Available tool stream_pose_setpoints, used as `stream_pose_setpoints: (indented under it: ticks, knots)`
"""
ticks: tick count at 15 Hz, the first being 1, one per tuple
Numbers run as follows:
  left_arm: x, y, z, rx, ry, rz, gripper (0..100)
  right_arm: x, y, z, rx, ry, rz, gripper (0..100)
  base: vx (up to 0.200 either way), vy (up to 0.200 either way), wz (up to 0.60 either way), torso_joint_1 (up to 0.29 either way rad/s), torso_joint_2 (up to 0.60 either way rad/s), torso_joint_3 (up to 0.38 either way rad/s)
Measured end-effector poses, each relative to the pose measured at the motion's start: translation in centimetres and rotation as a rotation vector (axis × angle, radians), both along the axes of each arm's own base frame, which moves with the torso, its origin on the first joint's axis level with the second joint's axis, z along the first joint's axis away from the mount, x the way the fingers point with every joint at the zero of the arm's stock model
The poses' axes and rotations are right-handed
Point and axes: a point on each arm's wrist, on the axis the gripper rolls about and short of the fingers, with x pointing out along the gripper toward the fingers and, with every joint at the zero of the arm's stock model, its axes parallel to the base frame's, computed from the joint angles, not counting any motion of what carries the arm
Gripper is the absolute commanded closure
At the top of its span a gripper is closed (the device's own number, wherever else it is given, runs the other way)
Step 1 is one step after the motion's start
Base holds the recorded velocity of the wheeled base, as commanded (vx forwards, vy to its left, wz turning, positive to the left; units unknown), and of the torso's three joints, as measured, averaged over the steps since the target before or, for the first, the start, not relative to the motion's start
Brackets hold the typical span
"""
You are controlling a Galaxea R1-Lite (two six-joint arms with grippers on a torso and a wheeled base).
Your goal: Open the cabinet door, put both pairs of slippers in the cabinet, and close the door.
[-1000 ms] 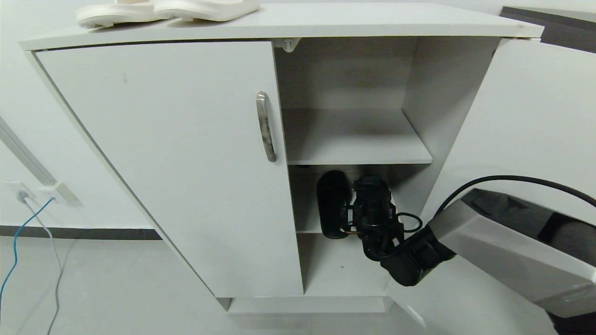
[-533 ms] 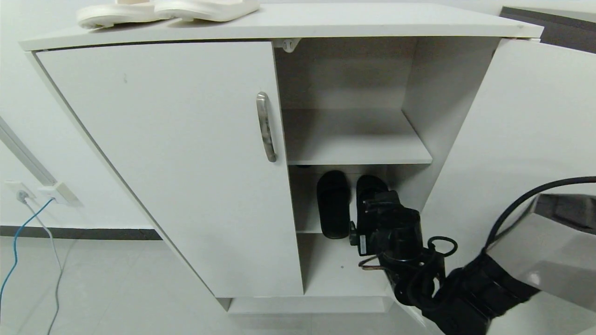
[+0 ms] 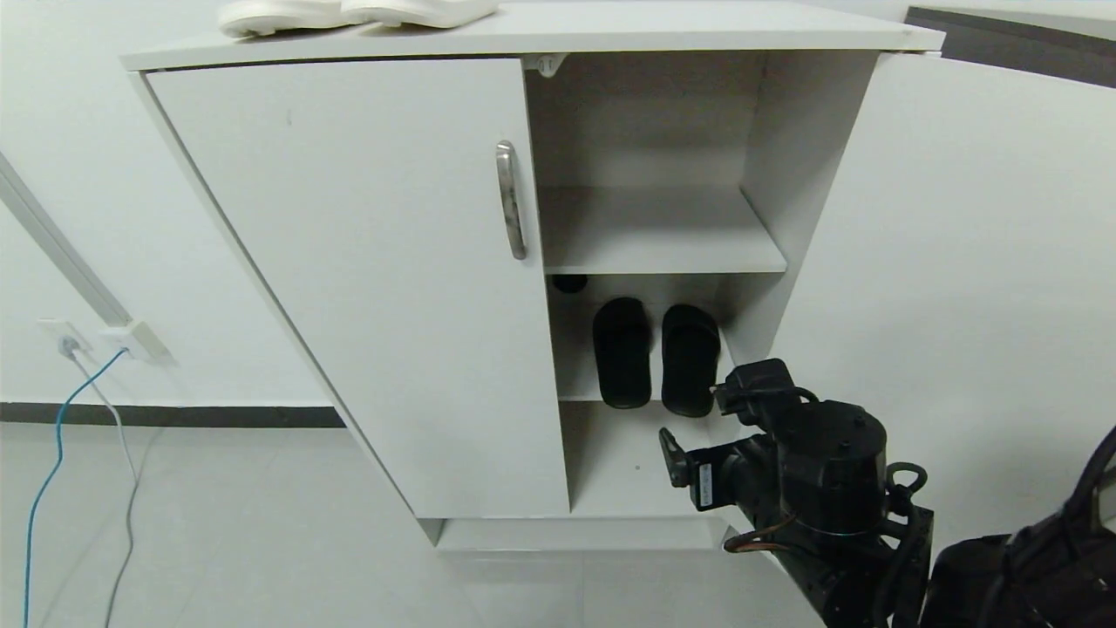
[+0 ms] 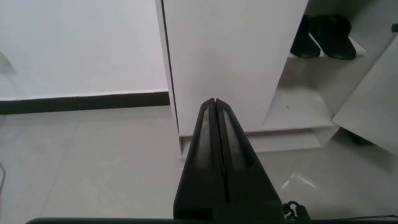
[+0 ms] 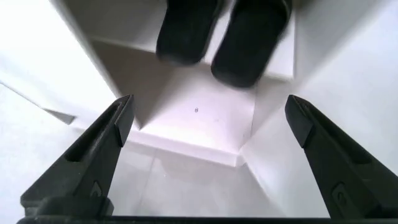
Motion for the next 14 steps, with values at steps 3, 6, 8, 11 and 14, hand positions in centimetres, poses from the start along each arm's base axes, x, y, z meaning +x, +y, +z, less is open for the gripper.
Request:
stream_pose_setpoints:
  ticks: [3,6,8,11,14]
  knots:
    - [0.0,0.0,0.0,0.0,0.0,-0.001,100,-0.24,0.03,0.22,0.006,-0.004,0.006,0,0.0,0.0,0.0,0.0,0.0,0.0]
    - [0.0,0.0,0.0,0.001,0.0,0.0,100,-0.61,0.24,0.15,0.008,-0.002,0.019,0,0.0,0.0,0.0,0.0,0.0,0.0]
    - [0.0,0.0,0.0,0.001,0.0,0.0,100,-0.79,0.21,0.04,0.006,0.002,0.022,0,0.0,0.0,0.0,0.0,0.0,0.0]
    - [0.0,0.0,0.0,0.0,0.0,-0.001,100,-0.9,0.24,-0.04,0.003,0.005,0.026,0,0.0,0.0,0.0,0.0,0.0,0.0]
    - [0.0,0.0,0.01,0.001,0.0,-0.001,100,-1.02,0.29,-0.11,0.0,0.007,0.029,0,0.0,0.0,0.0,0.005,0.01,0.126]
